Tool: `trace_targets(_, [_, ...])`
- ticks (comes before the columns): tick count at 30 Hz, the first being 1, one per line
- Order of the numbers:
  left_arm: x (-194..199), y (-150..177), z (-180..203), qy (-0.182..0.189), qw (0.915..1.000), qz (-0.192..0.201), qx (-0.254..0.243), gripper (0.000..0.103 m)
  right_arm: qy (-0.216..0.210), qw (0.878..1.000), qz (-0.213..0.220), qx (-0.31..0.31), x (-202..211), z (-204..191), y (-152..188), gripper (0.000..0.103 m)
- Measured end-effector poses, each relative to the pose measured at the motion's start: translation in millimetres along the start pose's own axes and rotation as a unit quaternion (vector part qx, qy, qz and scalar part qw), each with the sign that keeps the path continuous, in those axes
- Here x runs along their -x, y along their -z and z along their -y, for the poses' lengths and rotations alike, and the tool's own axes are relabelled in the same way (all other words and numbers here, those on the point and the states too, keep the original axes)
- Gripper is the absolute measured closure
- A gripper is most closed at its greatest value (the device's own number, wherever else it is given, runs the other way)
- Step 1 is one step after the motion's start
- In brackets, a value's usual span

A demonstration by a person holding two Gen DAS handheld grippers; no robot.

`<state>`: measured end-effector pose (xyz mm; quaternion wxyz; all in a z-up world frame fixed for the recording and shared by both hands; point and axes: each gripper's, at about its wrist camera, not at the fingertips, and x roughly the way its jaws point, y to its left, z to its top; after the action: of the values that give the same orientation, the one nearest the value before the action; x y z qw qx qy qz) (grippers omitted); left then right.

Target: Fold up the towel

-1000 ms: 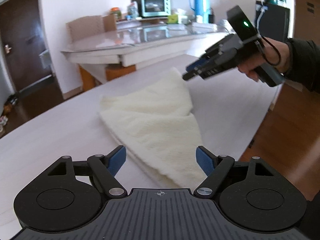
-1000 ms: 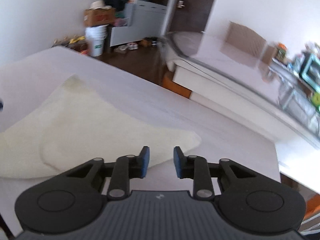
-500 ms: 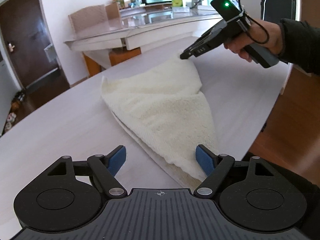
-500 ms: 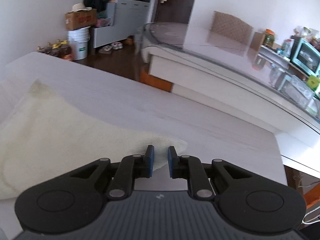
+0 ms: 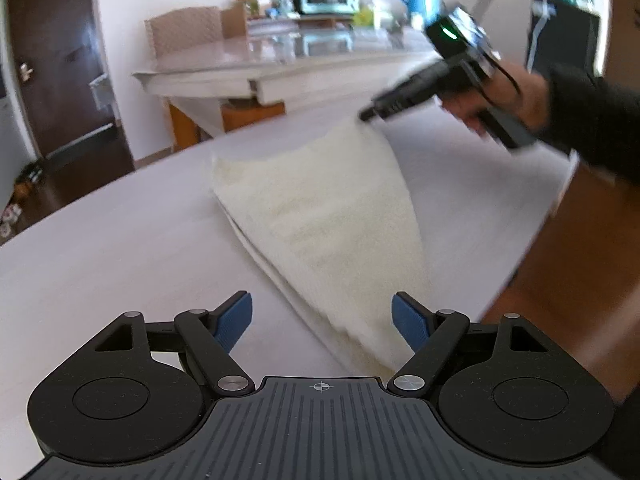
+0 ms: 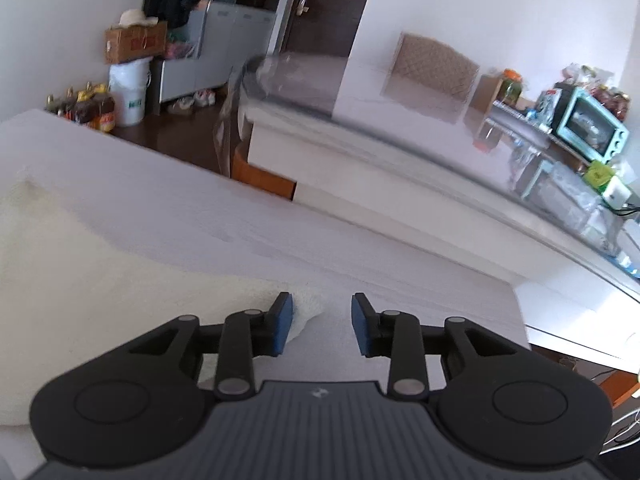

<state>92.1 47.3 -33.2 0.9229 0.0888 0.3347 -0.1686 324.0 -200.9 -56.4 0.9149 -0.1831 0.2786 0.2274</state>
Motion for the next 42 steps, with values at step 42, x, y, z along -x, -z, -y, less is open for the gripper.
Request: trace_targets(42, [-30,-27,-68,-0.133,0.9905,0.028,-0.014,0.011,-0.221,0.936,0.064,0.268,183,-250,80,0.065])
